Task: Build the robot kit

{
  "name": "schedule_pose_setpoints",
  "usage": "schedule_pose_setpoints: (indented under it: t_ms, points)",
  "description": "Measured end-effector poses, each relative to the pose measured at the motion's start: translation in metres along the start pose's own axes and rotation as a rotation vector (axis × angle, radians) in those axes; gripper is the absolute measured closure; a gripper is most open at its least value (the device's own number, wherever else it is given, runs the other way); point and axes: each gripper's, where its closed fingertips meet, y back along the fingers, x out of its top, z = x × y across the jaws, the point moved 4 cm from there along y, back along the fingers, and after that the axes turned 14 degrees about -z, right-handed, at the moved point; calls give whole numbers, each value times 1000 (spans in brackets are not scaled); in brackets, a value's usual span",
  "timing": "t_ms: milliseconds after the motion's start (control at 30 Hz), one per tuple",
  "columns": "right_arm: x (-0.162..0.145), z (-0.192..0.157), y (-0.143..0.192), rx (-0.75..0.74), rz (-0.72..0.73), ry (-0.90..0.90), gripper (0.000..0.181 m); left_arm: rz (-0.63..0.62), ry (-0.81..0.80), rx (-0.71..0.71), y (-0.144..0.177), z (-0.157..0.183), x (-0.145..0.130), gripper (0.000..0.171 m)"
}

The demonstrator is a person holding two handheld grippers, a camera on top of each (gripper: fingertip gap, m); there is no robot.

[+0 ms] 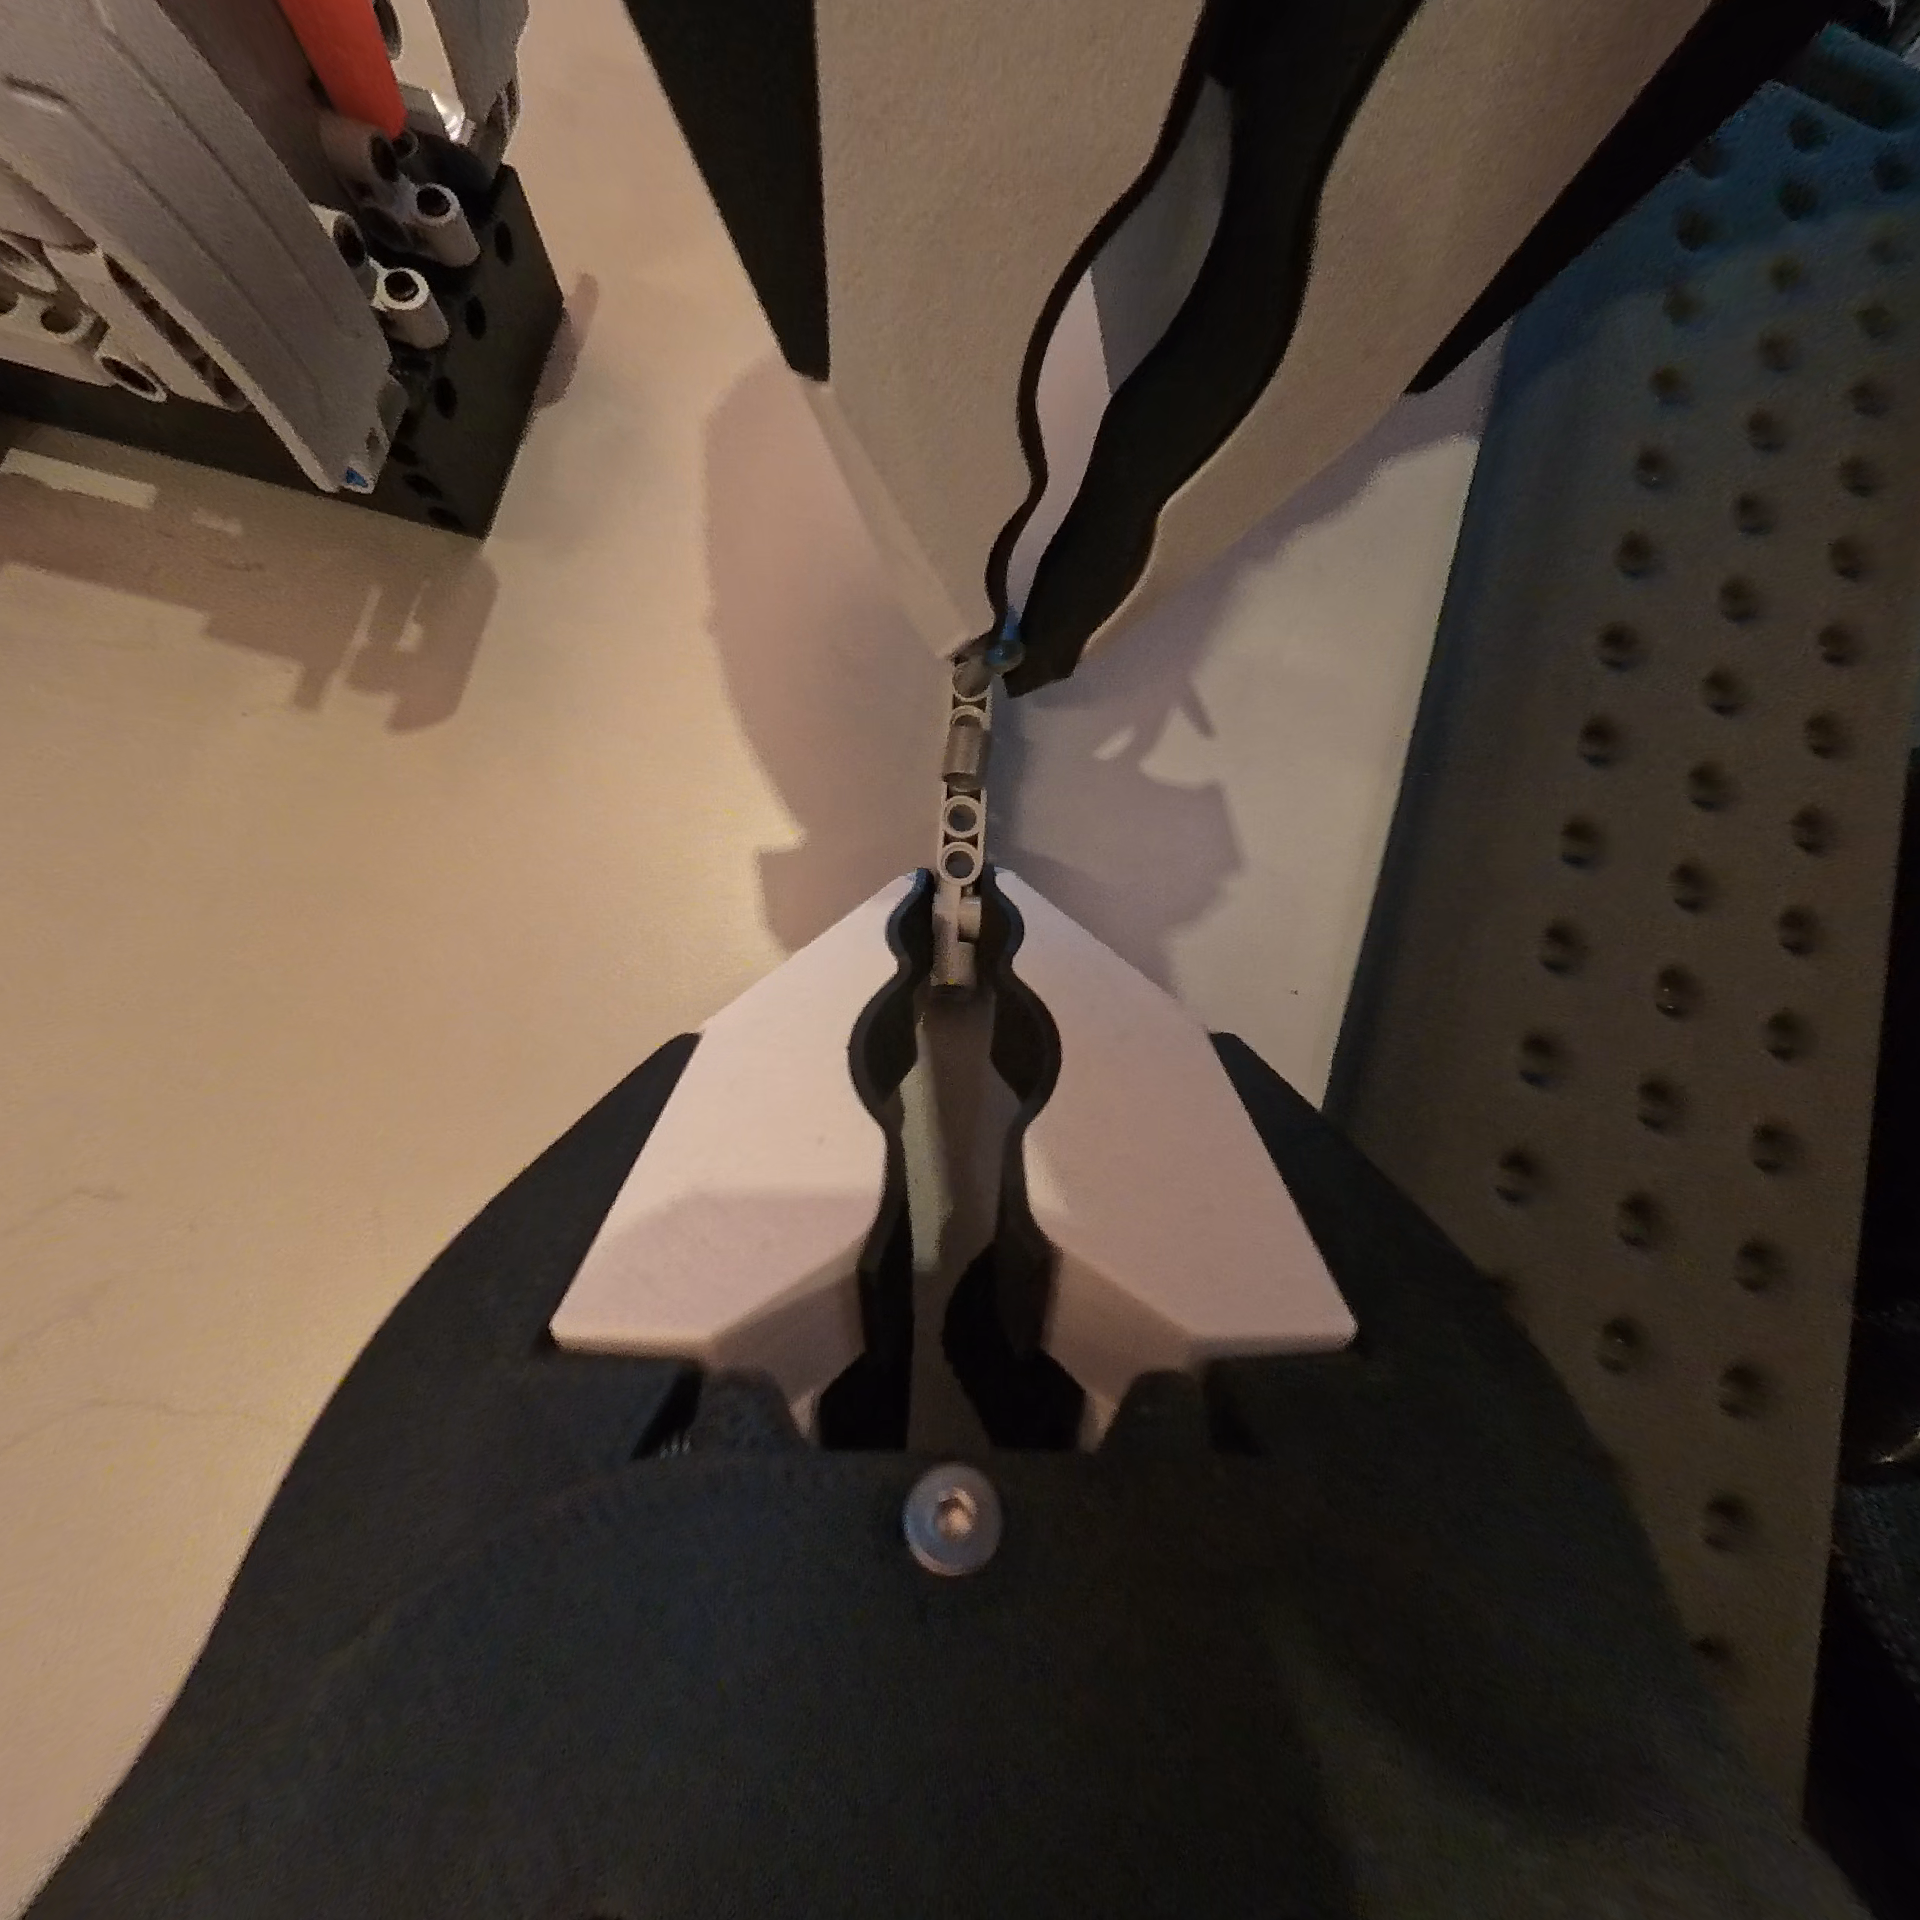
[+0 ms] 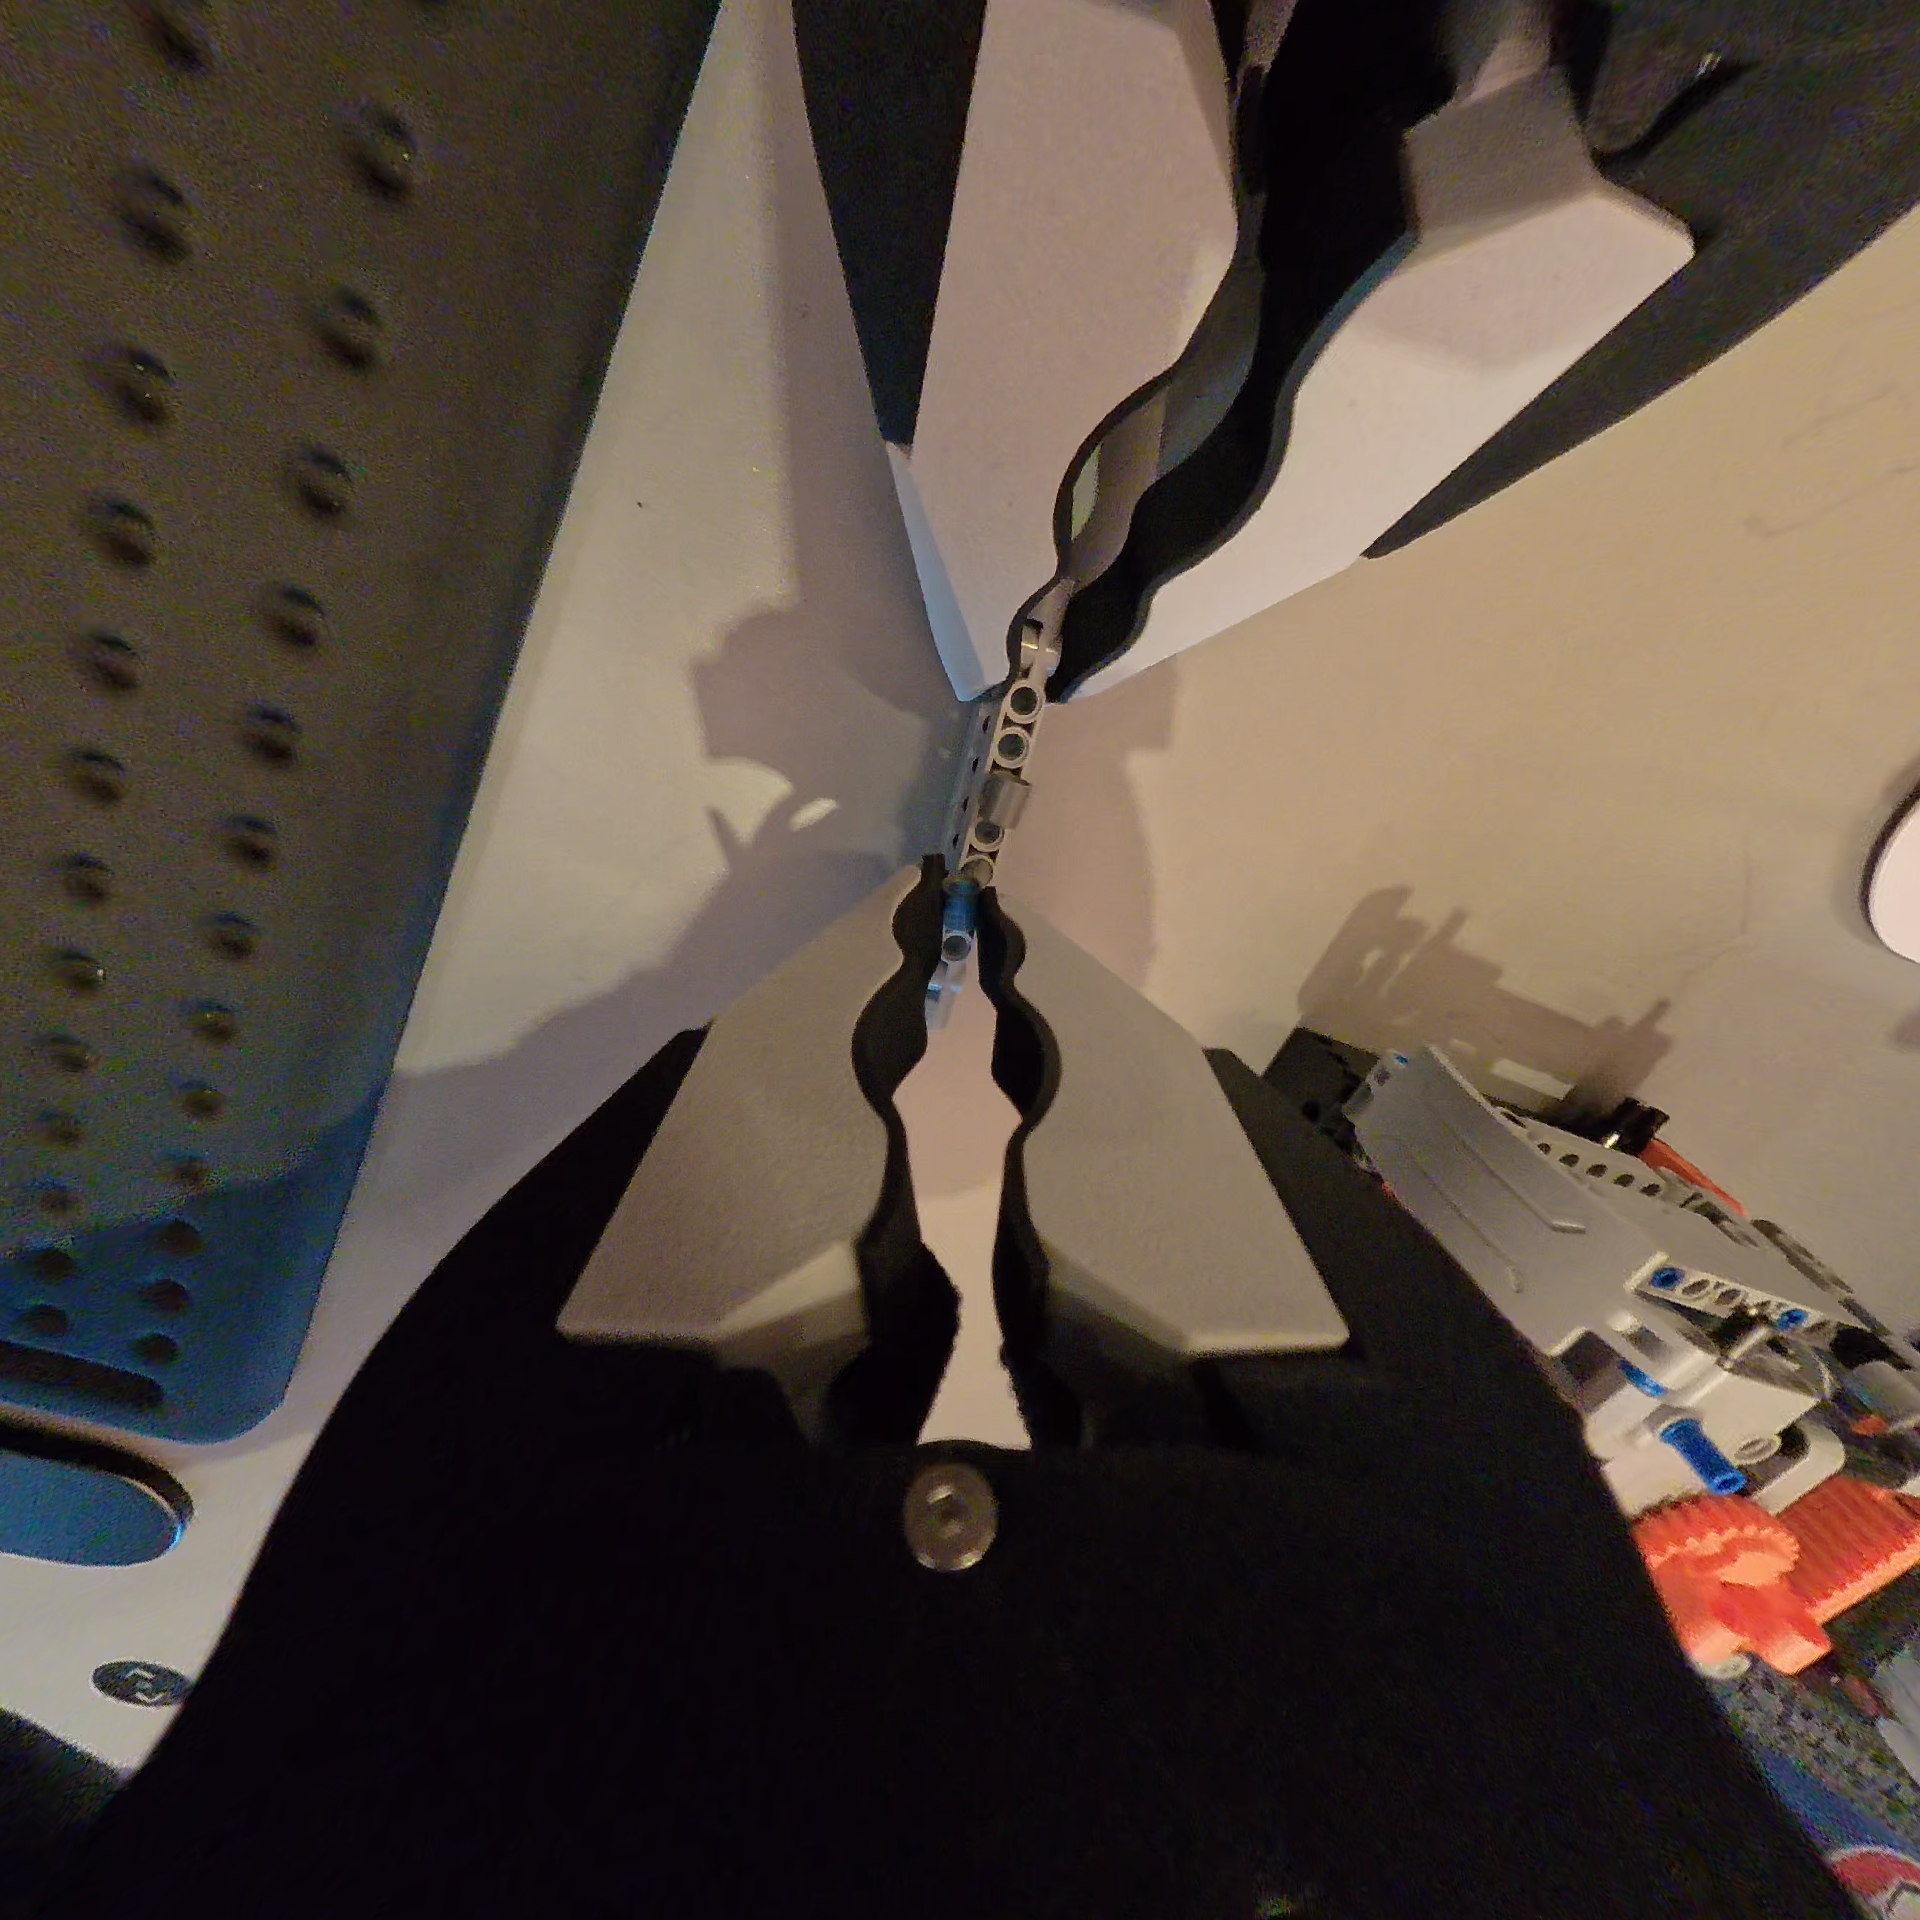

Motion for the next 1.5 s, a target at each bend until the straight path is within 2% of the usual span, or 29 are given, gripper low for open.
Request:
schedule_pose_setpoints:
  t_ms: [300,500,667,1067,1233,1500]
  points:
    - [-4,4,-1,74,87,14,177,21,24,-42,0,-1,0,166]
    - [-8,4,-2,132,180,-40,177,15,-38,12,-1,2,1,166]
    - [-7,3,-1,167,162,-18,177,-7,-118,117,-2,4,2,166]
    - [-5,5,-1,203,203,-63,177,-3,-106,106,-2,4,2,167]
    - [-4,4,-1,185,226,-80,177,-1,-103,103,-2,4,2,166]
    - [-6,-2,-2,36,281,-122,177,3,-93,88,-2,3,3,166]
